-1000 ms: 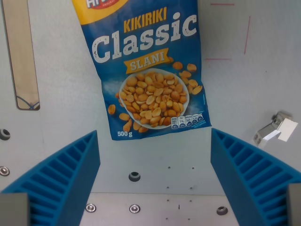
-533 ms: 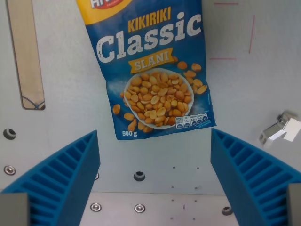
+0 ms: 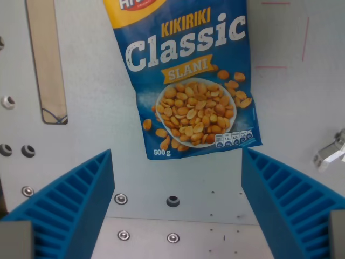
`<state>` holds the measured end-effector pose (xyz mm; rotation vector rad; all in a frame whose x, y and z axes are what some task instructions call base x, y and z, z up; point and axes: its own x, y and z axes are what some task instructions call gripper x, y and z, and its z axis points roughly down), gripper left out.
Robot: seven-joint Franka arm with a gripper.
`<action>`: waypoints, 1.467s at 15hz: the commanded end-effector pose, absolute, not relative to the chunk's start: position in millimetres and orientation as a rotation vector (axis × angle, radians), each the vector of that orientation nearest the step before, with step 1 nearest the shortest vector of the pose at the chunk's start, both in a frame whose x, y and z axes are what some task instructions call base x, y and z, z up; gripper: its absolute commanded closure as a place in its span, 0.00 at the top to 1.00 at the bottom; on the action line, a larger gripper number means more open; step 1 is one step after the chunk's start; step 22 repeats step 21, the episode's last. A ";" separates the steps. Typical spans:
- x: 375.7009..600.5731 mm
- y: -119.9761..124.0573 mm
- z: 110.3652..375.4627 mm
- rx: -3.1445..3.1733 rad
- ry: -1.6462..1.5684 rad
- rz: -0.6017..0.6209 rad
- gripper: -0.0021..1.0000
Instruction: Rotate around base positive x
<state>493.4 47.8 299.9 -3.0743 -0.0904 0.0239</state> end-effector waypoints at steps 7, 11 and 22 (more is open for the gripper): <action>493.5 43.4 301.2 -2.809 -0.104 0.001 1.00; 493.5 43.4 301.2 -2.756 -0.103 0.000 1.00; 493.5 43.4 301.2 -2.623 -0.100 -0.003 1.00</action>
